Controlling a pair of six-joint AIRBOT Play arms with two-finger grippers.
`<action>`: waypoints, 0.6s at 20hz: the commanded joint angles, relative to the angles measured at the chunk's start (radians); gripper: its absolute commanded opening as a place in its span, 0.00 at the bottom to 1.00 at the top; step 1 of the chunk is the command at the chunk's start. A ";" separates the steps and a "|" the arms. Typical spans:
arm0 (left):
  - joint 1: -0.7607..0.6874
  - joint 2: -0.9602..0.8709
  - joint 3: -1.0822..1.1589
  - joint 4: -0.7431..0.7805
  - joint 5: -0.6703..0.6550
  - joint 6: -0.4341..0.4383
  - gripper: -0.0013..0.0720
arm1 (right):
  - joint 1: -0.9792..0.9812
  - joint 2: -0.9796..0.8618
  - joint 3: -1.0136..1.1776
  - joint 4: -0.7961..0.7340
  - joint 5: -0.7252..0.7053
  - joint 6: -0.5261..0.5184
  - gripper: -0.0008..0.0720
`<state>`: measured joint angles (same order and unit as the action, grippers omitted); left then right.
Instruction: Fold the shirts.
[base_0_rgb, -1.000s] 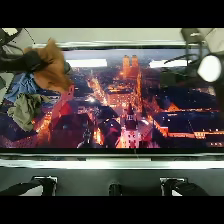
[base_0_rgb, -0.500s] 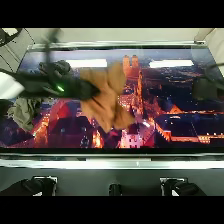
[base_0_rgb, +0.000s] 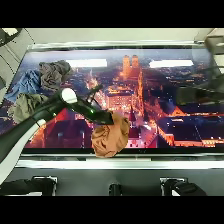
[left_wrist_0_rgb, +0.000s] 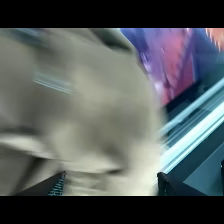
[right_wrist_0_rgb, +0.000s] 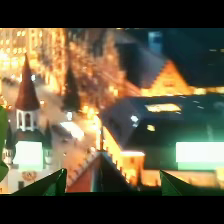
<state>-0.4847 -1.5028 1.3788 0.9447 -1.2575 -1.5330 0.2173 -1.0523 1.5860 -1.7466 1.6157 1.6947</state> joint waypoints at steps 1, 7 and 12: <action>0.139 -0.004 0.145 0.102 -0.168 0.008 1.00 | -0.001 -0.126 -0.019 0.077 -0.071 -0.106 0.95; 0.362 0.200 -0.073 0.208 -0.253 0.042 0.84 | -0.171 -0.344 -0.055 0.597 -0.051 -0.193 0.95; 0.298 0.288 -0.603 -0.086 0.027 0.085 0.84 | -0.209 -0.347 -0.252 0.621 -0.079 -0.238 0.95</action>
<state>-0.1658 -1.2587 1.0237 1.0309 -1.3800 -1.4811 0.0292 -1.3811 1.4292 -1.2053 1.5455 1.4963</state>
